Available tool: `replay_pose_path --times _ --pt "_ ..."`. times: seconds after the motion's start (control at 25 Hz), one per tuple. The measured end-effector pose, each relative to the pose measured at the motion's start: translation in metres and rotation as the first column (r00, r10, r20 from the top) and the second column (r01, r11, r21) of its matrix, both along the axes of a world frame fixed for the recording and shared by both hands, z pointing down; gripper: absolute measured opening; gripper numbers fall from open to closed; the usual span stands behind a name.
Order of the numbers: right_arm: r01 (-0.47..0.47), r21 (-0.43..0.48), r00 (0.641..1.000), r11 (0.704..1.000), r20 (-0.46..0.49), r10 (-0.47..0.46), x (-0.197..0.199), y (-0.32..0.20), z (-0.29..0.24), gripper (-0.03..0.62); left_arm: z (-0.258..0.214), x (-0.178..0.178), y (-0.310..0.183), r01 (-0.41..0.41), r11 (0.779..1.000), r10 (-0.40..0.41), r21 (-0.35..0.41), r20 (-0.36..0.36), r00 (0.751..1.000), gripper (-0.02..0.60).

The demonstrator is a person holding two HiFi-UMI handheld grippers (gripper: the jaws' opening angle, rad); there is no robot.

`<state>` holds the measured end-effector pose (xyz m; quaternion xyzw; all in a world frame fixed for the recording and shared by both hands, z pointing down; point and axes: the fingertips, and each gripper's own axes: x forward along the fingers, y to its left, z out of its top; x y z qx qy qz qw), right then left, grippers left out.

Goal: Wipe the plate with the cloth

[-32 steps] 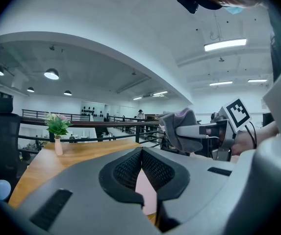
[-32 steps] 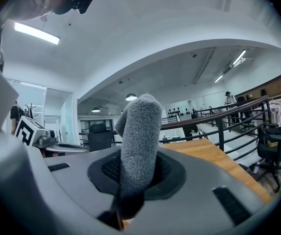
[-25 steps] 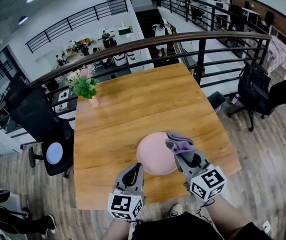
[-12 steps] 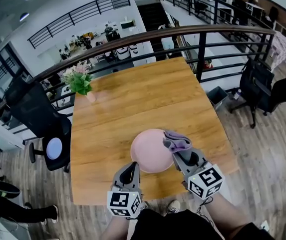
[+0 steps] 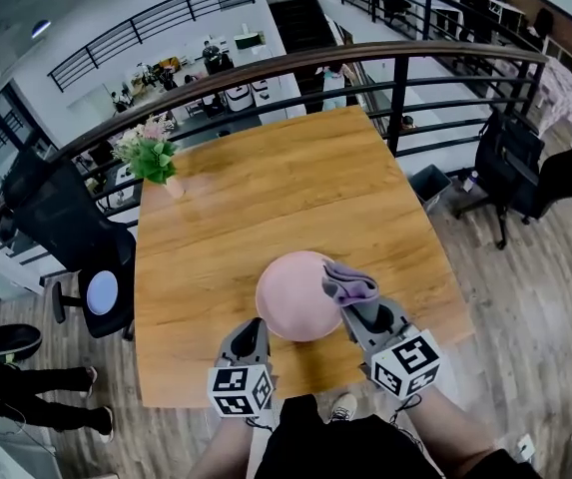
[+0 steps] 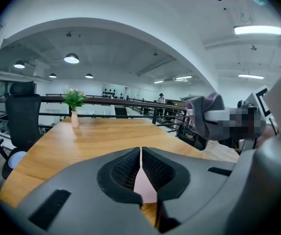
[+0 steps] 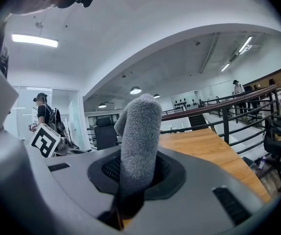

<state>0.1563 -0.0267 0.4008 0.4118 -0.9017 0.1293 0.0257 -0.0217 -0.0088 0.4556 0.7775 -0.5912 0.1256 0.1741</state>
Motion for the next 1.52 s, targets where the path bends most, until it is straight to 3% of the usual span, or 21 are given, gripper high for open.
replay_pose_path --times 0.24,0.32,0.84,1.12,1.52 --pt "-0.015 -0.03 1.0 0.999 -0.02 0.015 -0.007 -0.017 0.016 0.074 0.046 -0.019 -0.02 0.028 0.992 -0.035 -0.124 -0.055 0.998 0.031" --pt "-0.014 -0.041 0.999 0.999 -0.03 0.013 -0.013 -0.025 0.022 0.074 0.065 -0.028 -0.029 0.049 0.982 -0.067 -0.182 -0.095 0.993 0.098" --pt "0.011 -0.139 0.996 0.99 -0.082 -0.022 -0.065 -0.065 0.066 0.074 0.16 -0.06 -0.062 0.049 0.886 -0.153 -0.461 -0.191 0.97 0.127" --pt "0.019 -0.195 0.995 0.981 -0.097 -0.038 -0.087 -0.077 0.087 0.074 0.188 -0.057 -0.068 -0.008 0.837 -0.146 -0.547 -0.238 0.96 0.127" --pt "0.02 -0.259 0.992 0.966 -0.117 -0.052 -0.102 -0.09 0.116 0.074 0.205 -0.048 -0.075 -0.051 0.804 -0.123 -0.593 -0.249 0.961 0.112"
